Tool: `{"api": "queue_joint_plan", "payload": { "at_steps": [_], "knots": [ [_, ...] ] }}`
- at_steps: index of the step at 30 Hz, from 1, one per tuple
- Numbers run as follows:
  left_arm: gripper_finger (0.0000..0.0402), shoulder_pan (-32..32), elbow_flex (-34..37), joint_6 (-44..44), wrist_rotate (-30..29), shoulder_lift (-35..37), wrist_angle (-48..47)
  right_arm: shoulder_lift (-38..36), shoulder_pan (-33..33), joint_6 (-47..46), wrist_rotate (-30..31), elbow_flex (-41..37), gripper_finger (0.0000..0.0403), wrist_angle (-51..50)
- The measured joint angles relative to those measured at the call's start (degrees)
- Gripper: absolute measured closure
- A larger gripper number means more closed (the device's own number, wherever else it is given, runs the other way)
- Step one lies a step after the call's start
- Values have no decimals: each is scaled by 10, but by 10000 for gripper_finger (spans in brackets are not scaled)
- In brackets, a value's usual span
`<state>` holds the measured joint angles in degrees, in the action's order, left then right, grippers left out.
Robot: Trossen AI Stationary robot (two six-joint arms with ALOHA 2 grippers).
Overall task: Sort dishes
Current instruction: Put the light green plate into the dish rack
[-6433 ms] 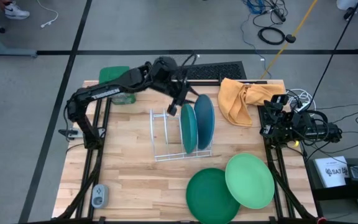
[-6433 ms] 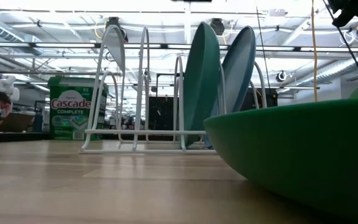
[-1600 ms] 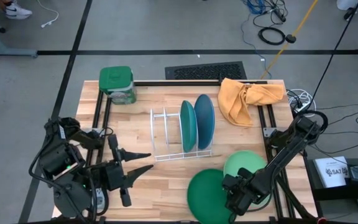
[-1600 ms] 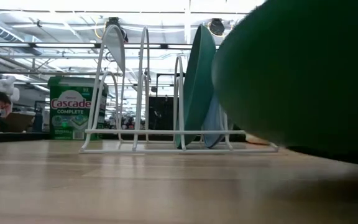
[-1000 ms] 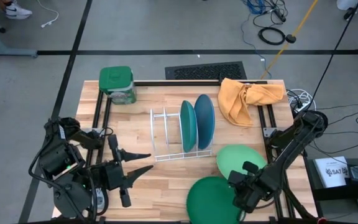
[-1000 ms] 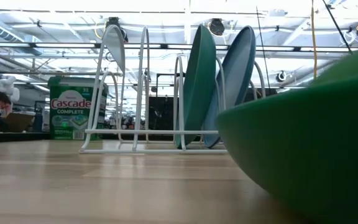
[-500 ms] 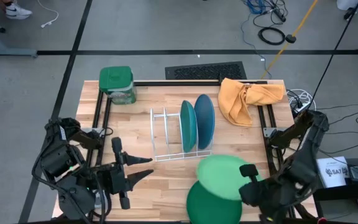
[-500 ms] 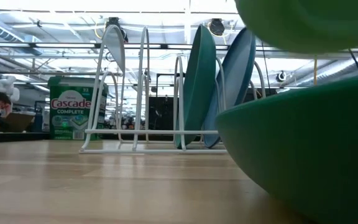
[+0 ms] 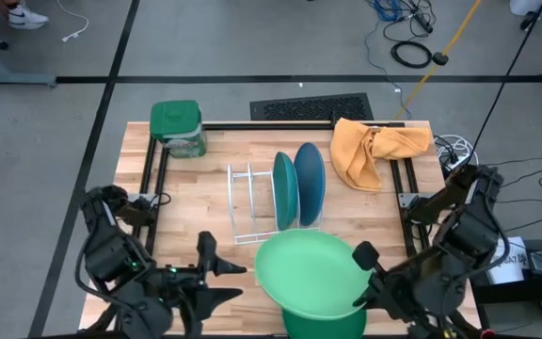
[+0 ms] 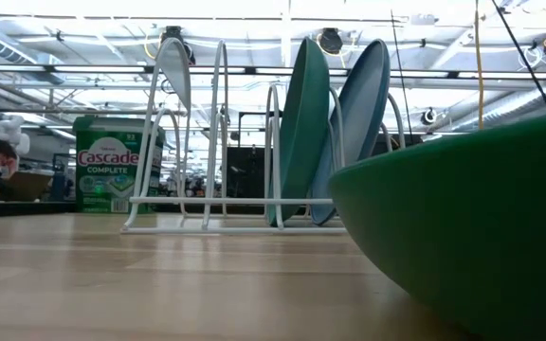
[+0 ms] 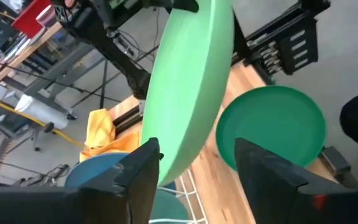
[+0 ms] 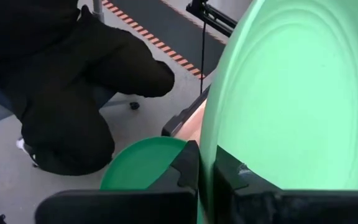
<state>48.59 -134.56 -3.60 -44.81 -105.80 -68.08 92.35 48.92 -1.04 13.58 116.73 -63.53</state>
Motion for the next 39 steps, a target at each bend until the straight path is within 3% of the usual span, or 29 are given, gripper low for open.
{"api": "queue_joint_plan", "payload": {
  "at_steps": [6,16,19,22,25,31,39],
  "knots": [
    [181,-26,0,1,15,-13,1,0,-22,25,-26,0,401,7],
    [190,-79,0,-3,103,-27,0,0,-39,47,-49,0,401,20],
    [229,-85,0,-7,106,-28,-1,0,-40,47,-46,0,401,21],
    [301,-84,0,-51,121,-28,-5,0,-40,47,-45,0,400,26],
    [375,-83,0,-92,175,-29,-6,-1,-40,37,-46,0,392,34],
    [389,-83,0,-108,232,-30,-3,-1,-39,3,-40,0,353,74],
    [396,-67,0,-98,298,-27,-25,1,-38,-28,-5,-1,251,74]
  ]
}}
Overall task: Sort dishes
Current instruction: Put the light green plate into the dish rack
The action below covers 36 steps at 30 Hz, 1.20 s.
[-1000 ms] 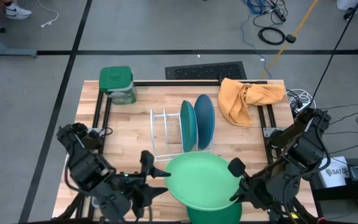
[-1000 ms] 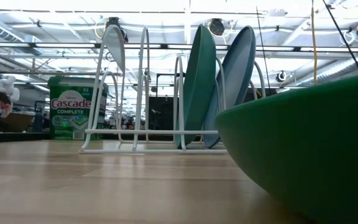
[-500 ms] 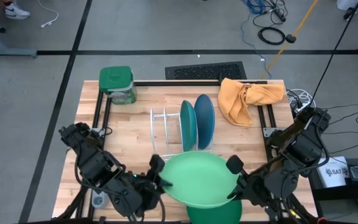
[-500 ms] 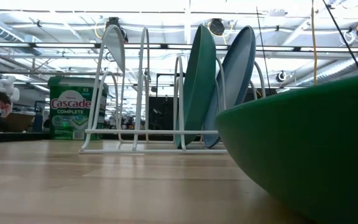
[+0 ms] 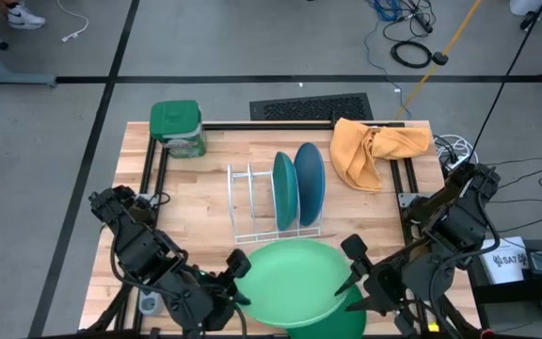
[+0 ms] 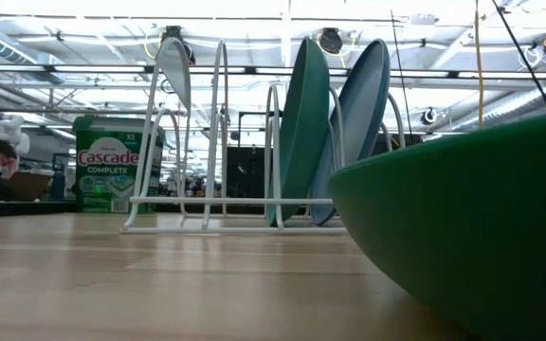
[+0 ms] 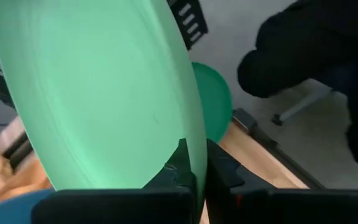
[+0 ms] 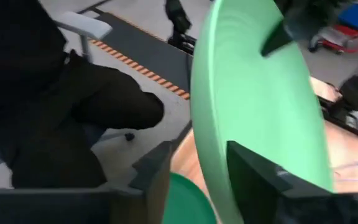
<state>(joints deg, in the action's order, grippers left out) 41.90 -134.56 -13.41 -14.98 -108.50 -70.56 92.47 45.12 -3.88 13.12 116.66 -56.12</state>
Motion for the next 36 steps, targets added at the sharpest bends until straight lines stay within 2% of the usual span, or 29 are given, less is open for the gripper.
{"api": "queue_joint_plan", "payload": {
  "at_steps": [3,6,10,13,18,25,29,36],
  "knots": [
    [396,9,0,27,5,4,-27,-1,0,11,49,0,219,-12],
    [396,14,0,63,-2,9,-51,-7,1,19,150,0,205,-58],
    [396,19,0,119,-55,19,-59,-18,0,-15,309,0,205,-115],
    [396,20,0,162,-104,30,-42,-24,0,-33,372,0,211,-131],
    [396,20,-1,220,-173,34,-11,-26,0,-39,380,0,219,-128],
    [396,19,-1,388,-368,35,-56,-25,0,-51,392,-12,220,-127],
    [396,20,-1,451,-418,35,-60,-26,0,-62,407,-28,220,-127],
    [396,20,-1,511,-501,30,-76,-26,0,-60,408,-61,220,-88]
  ]
}}
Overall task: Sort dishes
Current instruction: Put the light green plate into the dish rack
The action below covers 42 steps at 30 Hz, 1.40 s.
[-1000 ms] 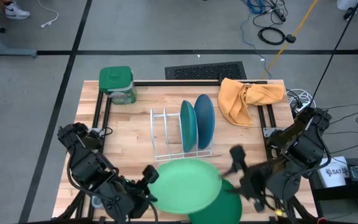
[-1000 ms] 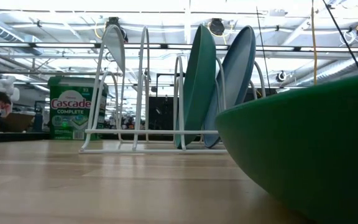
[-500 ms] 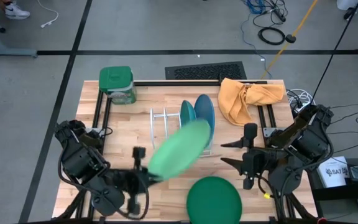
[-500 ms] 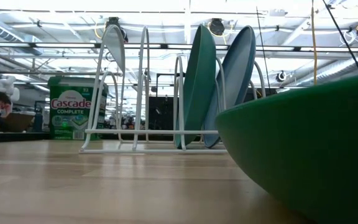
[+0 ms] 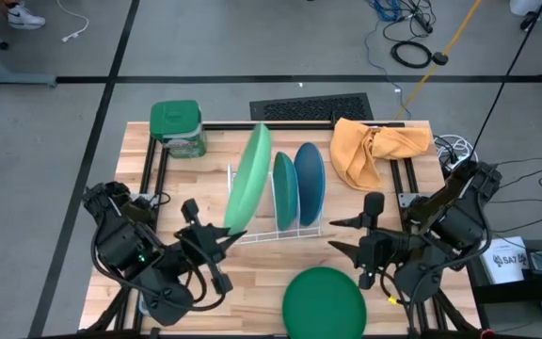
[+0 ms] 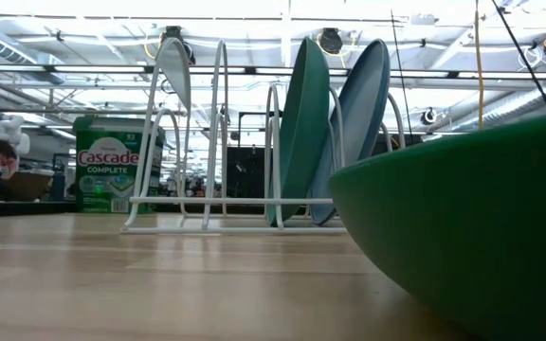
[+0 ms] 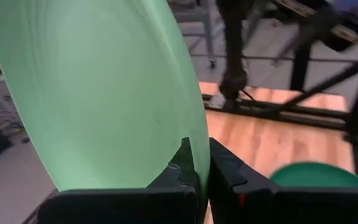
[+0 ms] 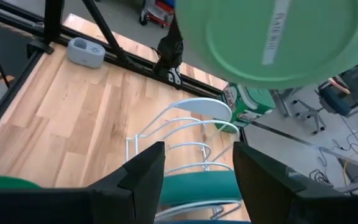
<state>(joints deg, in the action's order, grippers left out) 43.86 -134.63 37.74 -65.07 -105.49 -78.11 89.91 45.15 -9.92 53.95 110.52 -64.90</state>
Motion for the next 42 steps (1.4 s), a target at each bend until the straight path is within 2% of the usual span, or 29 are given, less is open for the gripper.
{"api": "queue_joint_plan", "payload": {
  "at_steps": [4,12,20,32,37,40,42],
  "knots": [
    [397,-6,36,37,-38,-1,-6,0,4,6,2,-35,220,41],
    [397,-16,135,97,-36,-1,20,1,13,84,13,-93,220,167],
    [397,-18,191,-104,31,2,240,0,16,120,30,-95,220,199],
    [397,-60,255,-311,100,57,496,0,34,120,30,-95,220,198],
    [397,-84,365,-360,144,124,604,0,46,113,30,-95,220,197],
    [397,-95,456,-361,154,183,669,0,53,110,30,-95,220,197],
    [397,-99,526,-363,151,227,746,0,56,106,30,-95,220,197]
  ]
}}
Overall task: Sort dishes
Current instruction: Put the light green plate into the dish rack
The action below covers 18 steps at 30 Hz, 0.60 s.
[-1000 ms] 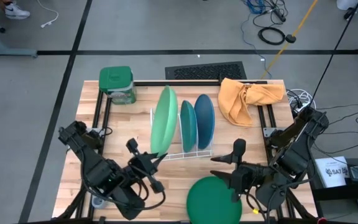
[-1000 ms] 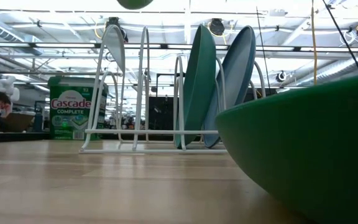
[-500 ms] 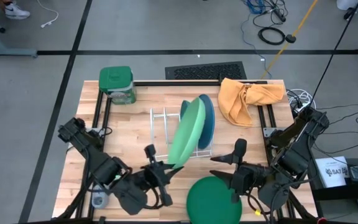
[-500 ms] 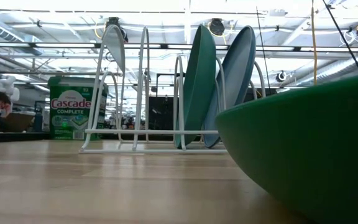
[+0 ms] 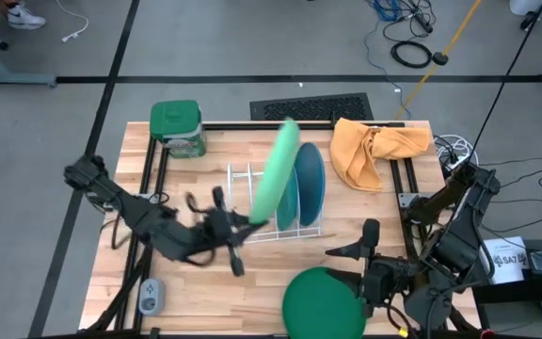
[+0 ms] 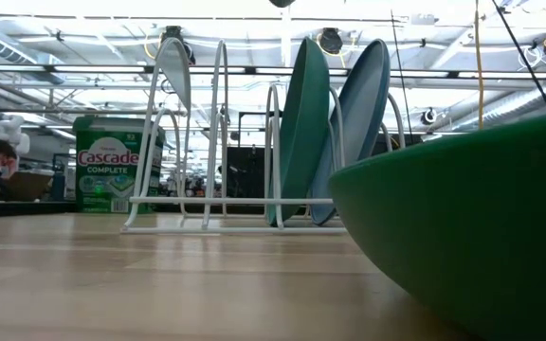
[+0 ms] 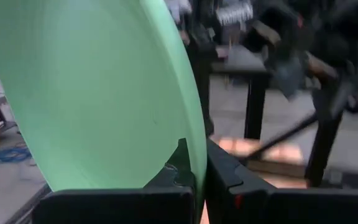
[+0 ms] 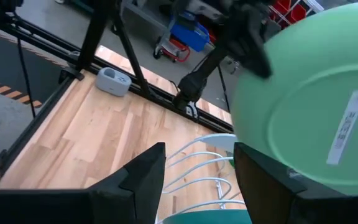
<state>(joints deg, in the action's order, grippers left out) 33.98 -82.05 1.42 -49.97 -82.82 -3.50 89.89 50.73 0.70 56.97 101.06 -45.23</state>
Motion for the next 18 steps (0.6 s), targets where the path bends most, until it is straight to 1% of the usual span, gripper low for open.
{"api": "queue_joint_plan", "payload": {
  "at_steps": [3,4,6,8,11,15,18],
  "knots": [
    [397,2,103,-3,-3,57,124,0,1,0,0,0,220,0],
    [397,3,133,1,-12,72,154,0,0,0,0,0,220,0],
    [397,1,188,39,-50,98,200,0,0,-3,0,0,220,0],
    [397,-5,224,80,-58,108,236,0,0,-10,0,0,220,0],
    [397,-7,246,121,-68,100,247,0,0,-15,2,0,220,0],
    [397,-17,243,155,-101,76,254,0,0,-20,2,0,220,1],
    [397,-20,240,175,-112,57,253,0,0,-28,2,0,220,1]
  ]
}}
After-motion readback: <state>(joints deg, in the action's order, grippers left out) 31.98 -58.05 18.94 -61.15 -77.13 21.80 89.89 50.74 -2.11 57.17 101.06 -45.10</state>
